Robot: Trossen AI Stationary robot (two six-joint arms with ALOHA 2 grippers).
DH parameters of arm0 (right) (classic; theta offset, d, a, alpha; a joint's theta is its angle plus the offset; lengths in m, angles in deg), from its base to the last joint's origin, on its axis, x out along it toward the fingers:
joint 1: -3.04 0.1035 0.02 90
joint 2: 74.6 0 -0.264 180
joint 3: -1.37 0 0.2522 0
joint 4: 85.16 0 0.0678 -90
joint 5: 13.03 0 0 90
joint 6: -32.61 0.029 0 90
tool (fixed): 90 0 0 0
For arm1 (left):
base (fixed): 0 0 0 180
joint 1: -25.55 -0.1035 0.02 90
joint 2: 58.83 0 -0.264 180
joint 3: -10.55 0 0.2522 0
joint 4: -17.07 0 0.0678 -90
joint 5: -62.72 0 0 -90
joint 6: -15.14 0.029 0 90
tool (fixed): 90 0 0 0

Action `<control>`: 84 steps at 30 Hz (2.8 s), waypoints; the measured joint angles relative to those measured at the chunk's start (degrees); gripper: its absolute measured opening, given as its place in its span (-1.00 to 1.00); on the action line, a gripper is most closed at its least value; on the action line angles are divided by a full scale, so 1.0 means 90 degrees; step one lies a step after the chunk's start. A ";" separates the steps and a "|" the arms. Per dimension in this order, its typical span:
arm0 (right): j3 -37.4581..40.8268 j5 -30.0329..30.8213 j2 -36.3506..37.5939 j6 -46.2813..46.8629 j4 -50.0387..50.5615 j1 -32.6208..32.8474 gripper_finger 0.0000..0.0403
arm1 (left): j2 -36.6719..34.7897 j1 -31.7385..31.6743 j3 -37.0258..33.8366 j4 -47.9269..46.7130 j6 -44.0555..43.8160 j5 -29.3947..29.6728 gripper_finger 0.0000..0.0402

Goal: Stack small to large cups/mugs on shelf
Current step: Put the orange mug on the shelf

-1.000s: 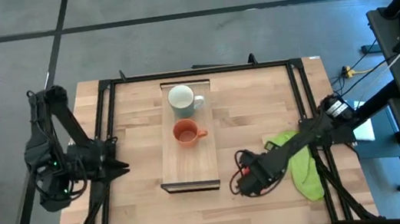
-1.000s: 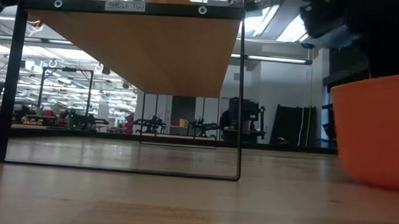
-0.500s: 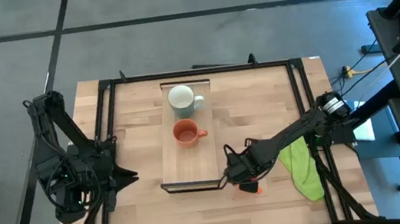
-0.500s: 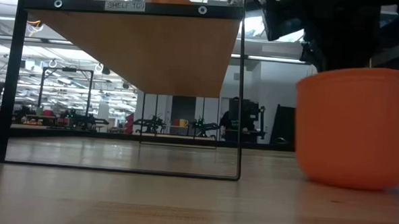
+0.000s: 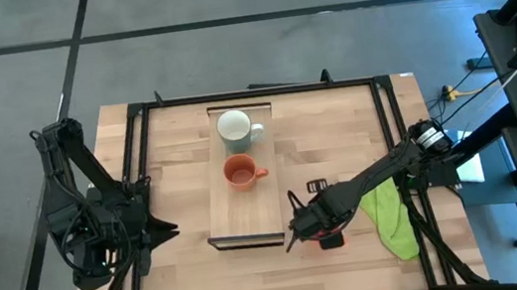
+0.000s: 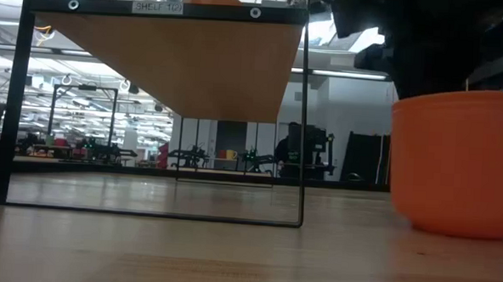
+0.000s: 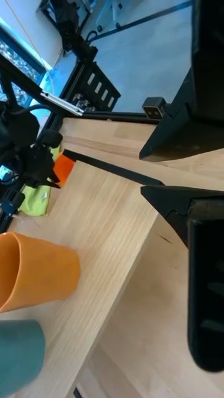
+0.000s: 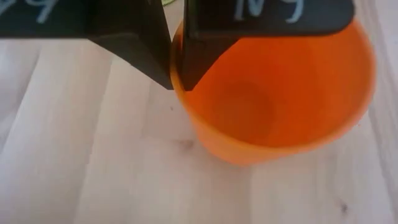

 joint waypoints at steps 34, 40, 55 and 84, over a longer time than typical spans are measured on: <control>-0.1128 -0.0102 0.0012 -0.0396 0.0948 0.0009 -0.30 | 0.0000 0.0002 0.0000 0.0004 0.0037 -0.0177 -0.66; -0.1844 0.0502 0.0034 0.2298 0.2804 0.0158 -0.29 | 0.0000 0.0002 0.0000 0.0002 0.0059 -0.0177 -0.66; -0.1678 -0.0578 0.0146 0.8382 0.2122 0.1078 -0.29 | -0.0050 0.0000 0.0002 0.0197 0.0179 -0.0787 -0.66; 0.0240 -0.0117 0.0145 0.9646 0.0227 0.1158 -0.28 | -0.0177 0.0006 0.0005 0.0517 0.0732 -0.1211 -0.66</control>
